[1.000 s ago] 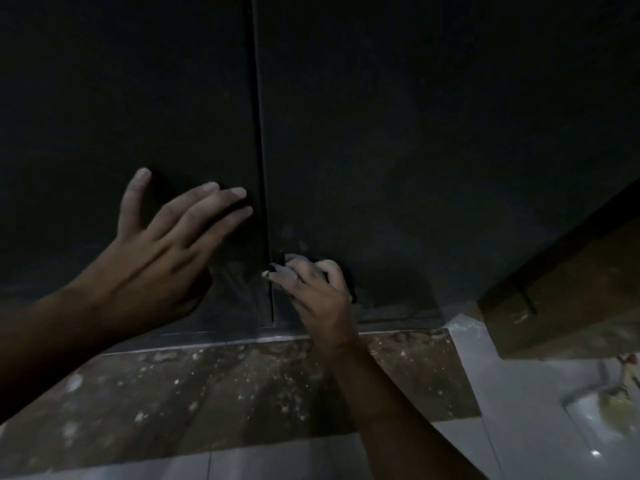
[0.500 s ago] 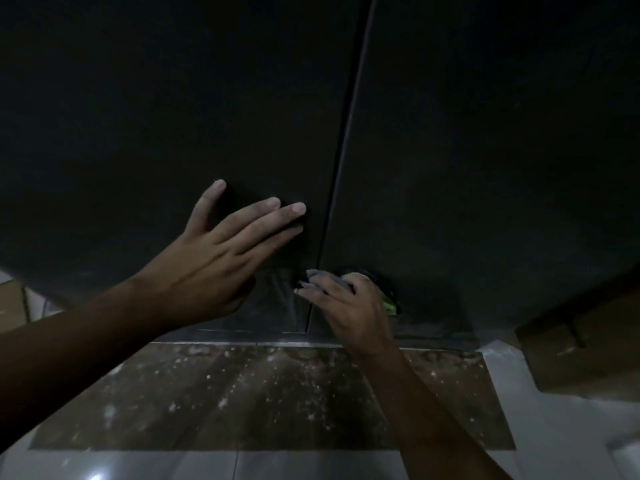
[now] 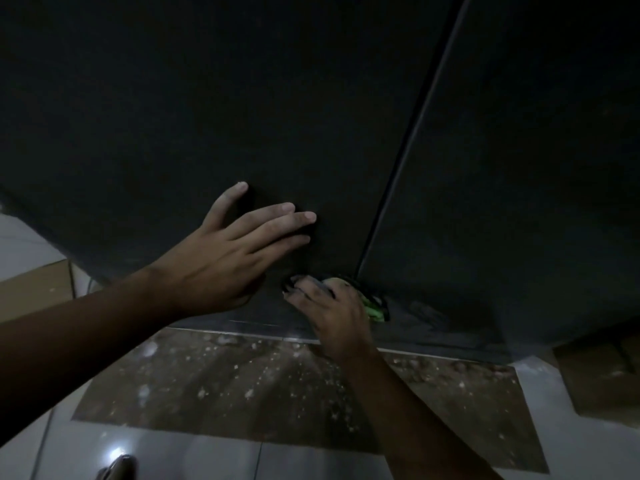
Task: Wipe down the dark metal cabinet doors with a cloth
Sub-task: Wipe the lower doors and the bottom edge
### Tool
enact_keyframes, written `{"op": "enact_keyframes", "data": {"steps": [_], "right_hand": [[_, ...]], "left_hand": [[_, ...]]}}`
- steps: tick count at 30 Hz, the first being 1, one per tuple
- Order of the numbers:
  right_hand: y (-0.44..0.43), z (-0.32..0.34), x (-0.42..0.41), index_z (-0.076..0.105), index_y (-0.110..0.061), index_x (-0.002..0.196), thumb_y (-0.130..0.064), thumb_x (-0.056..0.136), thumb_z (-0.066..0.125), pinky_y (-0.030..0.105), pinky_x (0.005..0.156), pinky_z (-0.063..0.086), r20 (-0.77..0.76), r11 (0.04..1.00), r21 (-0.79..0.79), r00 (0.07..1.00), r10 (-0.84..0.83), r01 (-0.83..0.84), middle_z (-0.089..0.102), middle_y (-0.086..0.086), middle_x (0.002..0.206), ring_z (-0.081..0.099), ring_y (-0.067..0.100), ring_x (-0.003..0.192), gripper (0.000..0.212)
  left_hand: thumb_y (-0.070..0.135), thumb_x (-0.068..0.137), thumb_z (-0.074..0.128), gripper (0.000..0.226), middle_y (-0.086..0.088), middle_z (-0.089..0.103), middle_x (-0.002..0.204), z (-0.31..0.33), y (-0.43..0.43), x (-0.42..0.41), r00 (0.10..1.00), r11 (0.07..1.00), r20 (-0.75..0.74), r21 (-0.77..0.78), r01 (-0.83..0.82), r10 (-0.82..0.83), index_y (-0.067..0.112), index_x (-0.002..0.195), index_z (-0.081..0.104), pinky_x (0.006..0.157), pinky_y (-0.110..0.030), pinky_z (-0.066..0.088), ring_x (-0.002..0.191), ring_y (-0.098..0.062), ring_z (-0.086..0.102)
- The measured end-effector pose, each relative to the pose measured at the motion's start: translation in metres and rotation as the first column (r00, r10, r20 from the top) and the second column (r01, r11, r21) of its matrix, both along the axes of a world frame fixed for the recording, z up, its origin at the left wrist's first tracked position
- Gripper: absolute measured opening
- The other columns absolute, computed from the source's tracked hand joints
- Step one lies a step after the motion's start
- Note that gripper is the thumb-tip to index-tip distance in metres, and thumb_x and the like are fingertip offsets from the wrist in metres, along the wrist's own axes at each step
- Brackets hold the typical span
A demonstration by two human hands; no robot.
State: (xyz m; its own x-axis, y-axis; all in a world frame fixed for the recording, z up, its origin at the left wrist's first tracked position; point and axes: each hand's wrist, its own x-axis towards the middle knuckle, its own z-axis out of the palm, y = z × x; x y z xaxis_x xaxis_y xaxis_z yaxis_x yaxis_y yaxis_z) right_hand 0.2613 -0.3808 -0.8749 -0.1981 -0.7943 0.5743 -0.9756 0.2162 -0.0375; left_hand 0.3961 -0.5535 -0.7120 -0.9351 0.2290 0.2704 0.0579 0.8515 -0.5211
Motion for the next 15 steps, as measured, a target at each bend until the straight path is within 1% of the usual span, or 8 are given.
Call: {"op": "enact_keyframes", "data": {"steps": [2, 3, 6, 8, 9, 11, 13, 15], "right_hand": [[0.003, -0.004, -0.003, 0.065, -0.034, 0.124, -0.025, 0.082, 0.078, 0.036, 0.077, 0.047, 0.008, 0.999, 0.028, 1.000, 0.030, -0.030, 0.059, -0.010, 0.135, 0.050, 0.021, 0.096, 0.045], [0.003, -0.002, -0.004, 0.063, -0.033, 0.126, -0.023, 0.086, 0.073, 0.036, 0.077, 0.047, 0.022, 0.999, 0.017, 0.999, 0.045, -0.046, 0.059, -0.010, 0.136, 0.052, 0.022, 0.094, 0.042], [-0.005, 0.013, -0.002, 0.059, -0.026, 0.127, -0.017, 0.105, 0.050, 0.040, 0.079, 0.050, 0.120, 0.988, -0.153, 0.992, 0.044, -0.026, 0.062, -0.004, 0.133, 0.065, 0.024, 0.093, 0.026], [-0.011, 0.024, 0.003, 0.063, -0.022, 0.124, -0.020, 0.107, 0.046, 0.039, 0.088, 0.047, 0.158, 0.968, -0.250, 0.987, 0.002, 0.038, 0.066, 0.000, 0.127, 0.067, 0.022, 0.104, 0.024], [-0.012, 0.025, 0.004, 0.064, -0.020, 0.123, -0.019, 0.107, 0.045, 0.034, 0.094, 0.042, 0.172, 0.967, -0.253, 0.985, 0.001, 0.043, 0.065, 0.000, 0.127, 0.064, 0.019, 0.111, 0.025], [-0.008, 0.019, 0.004, 0.061, -0.022, 0.126, -0.017, 0.100, 0.049, 0.024, 0.102, 0.030, 0.199, 0.982, -0.187, 0.979, 0.037, 0.001, 0.059, -0.002, 0.131, 0.055, 0.013, 0.120, 0.029], [0.003, 0.000, 0.002, 0.056, -0.027, 0.128, -0.017, 0.094, 0.051, 0.015, 0.104, 0.023, 0.258, 0.994, -0.107, 0.965, 0.036, -0.008, 0.054, -0.007, 0.133, 0.053, 0.013, 0.115, 0.036], [0.013, -0.016, 0.009, 0.057, -0.035, 0.125, -0.021, 0.095, 0.050, 0.004, 0.100, 0.021, 0.412, 0.994, -0.074, 0.910, -0.048, 0.086, 0.052, -0.017, 0.131, 0.051, 0.012, 0.106, 0.034]], "left_hand": [[0.028, 0.088, 0.038, 0.064, -0.004, 0.020, 0.164, 0.001, -0.005, 0.005, 1.000, 1.000, 0.007, -0.004, -0.006, 0.006, 0.015, 0.150, 0.039, 0.118, -0.060, 0.009, 0.148, -0.023, 0.023], [0.028, 0.088, 0.037, 0.063, -0.003, 0.020, 0.164, 0.001, -0.007, 0.007, 1.000, 1.000, 0.012, -0.003, -0.007, 0.007, 0.015, 0.150, 0.039, 0.118, -0.060, 0.009, 0.148, -0.023, 0.023], [0.028, 0.089, 0.036, 0.063, -0.002, 0.021, 0.164, 0.002, -0.013, 0.010, 1.000, 1.000, 0.010, -0.008, -0.016, 0.016, 0.016, 0.151, 0.038, 0.118, -0.058, 0.008, 0.148, -0.022, 0.024], [0.028, 0.089, 0.038, 0.063, -0.002, 0.021, 0.164, 0.001, -0.014, 0.010, 1.000, 1.000, -0.004, -0.008, -0.017, 0.017, 0.018, 0.151, 0.038, 0.119, -0.058, 0.006, 0.148, -0.021, 0.023], [0.029, 0.089, 0.040, 0.063, -0.002, 0.020, 0.164, -0.001, -0.013, 0.010, 1.000, 1.000, -0.010, -0.003, -0.016, 0.016, 0.018, 0.151, 0.037, 0.119, -0.058, 0.006, 0.148, -0.021, 0.022], [0.030, 0.088, 0.046, 0.064, -0.003, 0.020, 0.164, -0.003, -0.011, 0.010, 1.000, 1.000, -0.021, 0.019, -0.018, 0.018, 0.019, 0.151, 0.038, 0.118, -0.059, 0.006, 0.148, -0.022, 0.022], [0.030, 0.083, 0.054, 0.069, -0.005, 0.021, 0.163, -0.006, -0.007, 0.010, 1.000, 0.999, -0.021, 0.051, -0.018, 0.019, 0.019, 0.150, 0.039, 0.117, -0.060, 0.007, 0.148, -0.024, 0.023], [0.030, 0.080, 0.058, 0.071, -0.006, 0.023, 0.162, -0.008, -0.004, 0.010, 1.000, 0.997, -0.026, 0.074, -0.010, 0.012, 0.020, 0.148, 0.041, 0.117, -0.061, 0.009, 0.147, -0.025, 0.024]]}}
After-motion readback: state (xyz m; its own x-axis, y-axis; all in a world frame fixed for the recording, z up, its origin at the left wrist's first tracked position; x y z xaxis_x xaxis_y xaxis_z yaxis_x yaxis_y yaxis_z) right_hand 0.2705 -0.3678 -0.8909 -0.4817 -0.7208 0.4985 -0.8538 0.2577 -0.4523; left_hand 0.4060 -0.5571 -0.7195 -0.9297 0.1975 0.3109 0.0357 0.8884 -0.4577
